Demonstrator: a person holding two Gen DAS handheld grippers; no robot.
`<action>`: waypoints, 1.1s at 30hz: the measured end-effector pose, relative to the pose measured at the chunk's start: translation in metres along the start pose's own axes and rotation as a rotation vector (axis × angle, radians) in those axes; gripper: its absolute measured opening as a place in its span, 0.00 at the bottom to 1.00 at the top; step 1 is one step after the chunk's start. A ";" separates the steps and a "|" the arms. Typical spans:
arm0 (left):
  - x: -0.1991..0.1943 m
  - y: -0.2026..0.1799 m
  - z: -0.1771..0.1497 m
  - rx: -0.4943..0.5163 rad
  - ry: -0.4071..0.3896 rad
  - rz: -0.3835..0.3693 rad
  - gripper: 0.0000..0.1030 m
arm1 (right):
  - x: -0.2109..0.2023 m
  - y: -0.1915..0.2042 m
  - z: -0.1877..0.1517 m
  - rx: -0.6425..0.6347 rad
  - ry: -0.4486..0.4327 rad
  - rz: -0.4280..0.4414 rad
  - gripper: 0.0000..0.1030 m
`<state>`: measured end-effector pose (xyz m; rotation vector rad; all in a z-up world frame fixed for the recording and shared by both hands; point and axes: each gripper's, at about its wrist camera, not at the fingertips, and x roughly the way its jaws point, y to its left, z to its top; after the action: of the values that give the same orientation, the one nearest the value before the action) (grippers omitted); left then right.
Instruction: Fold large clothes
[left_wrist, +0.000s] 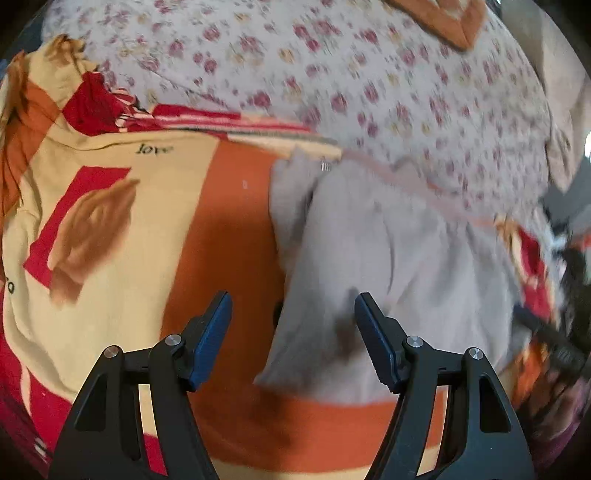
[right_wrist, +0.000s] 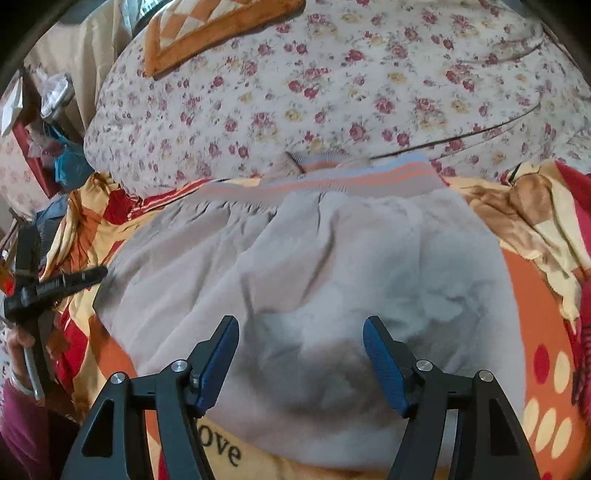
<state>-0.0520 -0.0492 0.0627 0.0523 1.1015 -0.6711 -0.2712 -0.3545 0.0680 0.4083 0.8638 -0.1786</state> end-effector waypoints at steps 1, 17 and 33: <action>0.003 -0.004 -0.004 0.033 0.015 0.028 0.67 | -0.001 0.005 0.000 -0.004 0.003 0.013 0.65; 0.018 -0.008 -0.009 0.087 0.008 0.176 0.69 | 0.055 0.043 -0.015 -0.258 0.091 -0.144 0.51; 0.004 -0.015 -0.004 0.084 -0.031 0.184 0.68 | 0.056 0.079 0.031 -0.238 -0.019 -0.093 0.51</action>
<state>-0.0619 -0.0616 0.0622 0.2123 1.0242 -0.5507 -0.1886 -0.2949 0.0648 0.1441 0.8742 -0.1627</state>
